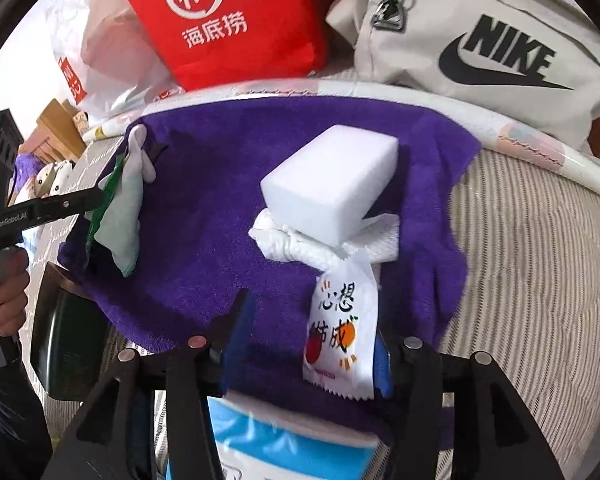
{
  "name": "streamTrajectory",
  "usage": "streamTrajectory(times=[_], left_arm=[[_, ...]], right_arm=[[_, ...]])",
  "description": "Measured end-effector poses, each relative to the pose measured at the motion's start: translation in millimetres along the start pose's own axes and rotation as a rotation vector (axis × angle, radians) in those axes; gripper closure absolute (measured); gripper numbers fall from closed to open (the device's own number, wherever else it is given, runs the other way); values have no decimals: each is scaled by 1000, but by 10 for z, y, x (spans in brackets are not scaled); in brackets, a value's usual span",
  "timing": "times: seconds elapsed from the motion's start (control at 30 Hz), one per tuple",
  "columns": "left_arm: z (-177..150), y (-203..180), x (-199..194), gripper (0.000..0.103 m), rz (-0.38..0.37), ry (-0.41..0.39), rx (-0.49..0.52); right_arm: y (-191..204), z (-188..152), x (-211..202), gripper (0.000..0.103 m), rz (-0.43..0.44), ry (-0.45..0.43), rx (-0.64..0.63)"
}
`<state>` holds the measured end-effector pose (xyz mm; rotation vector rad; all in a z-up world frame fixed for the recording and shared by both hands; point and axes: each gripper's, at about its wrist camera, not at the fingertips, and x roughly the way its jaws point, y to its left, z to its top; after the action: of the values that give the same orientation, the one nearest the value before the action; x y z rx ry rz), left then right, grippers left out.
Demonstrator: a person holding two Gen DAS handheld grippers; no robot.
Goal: Organize soft objects
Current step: 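Open the left tool over the towel while the right tool releases the sachet beside the sponge, then move the left tool to the yellow pouch while the right tool approaches the light-green wipes pack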
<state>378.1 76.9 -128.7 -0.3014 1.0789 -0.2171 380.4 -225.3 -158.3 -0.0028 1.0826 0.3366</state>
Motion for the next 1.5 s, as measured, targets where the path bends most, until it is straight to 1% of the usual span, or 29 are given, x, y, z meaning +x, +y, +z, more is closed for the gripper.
streamTrajectory(times=[0.17, 0.3, 0.37, 0.57, 0.7, 0.8, 0.9, 1.07, 1.27, 1.4, 1.5], left_arm=[[-71, -8, -188, 42, 32, -24, 11], [-148, 6, -364, 42, 8, -34, -4], [-196, -4, -441, 42, 7, -42, -2], [-416, -114, -735, 42, 9, -76, 27], [-584, -243, -907, 42, 42, -98, 64], [-745, -349, -1005, 42, 72, -108, 93], [-931, -467, -1081, 42, 81, -108, 128], [-1202, -576, -1211, 42, 95, -117, 163], [-1544, -485, -1357, 42, 118, -134, 148], [-1751, -327, -1426, 42, 106, -135, 104], [-1869, -239, -1434, 42, 103, -136, 91]], right_arm=[[-69, -26, -198, 51, -6, -48, 35], [-88, -72, -414, 51, -33, -95, 48], [-92, -131, -533, 51, -32, -120, 58], [-24, -438, -883, 51, -32, -181, 69], [64, -645, -1026, 51, -13, -199, 73], [159, -818, -1116, 51, -1, -207, 64], [235, -981, -1212, 51, 3, -223, 58], [371, -1237, -1363, 51, 52, -247, 63], [649, -1510, -1383, 51, 89, -249, 18], [958, -1735, -1302, 51, 111, -239, -58], [1178, -1843, -1206, 51, 121, -225, -122]])
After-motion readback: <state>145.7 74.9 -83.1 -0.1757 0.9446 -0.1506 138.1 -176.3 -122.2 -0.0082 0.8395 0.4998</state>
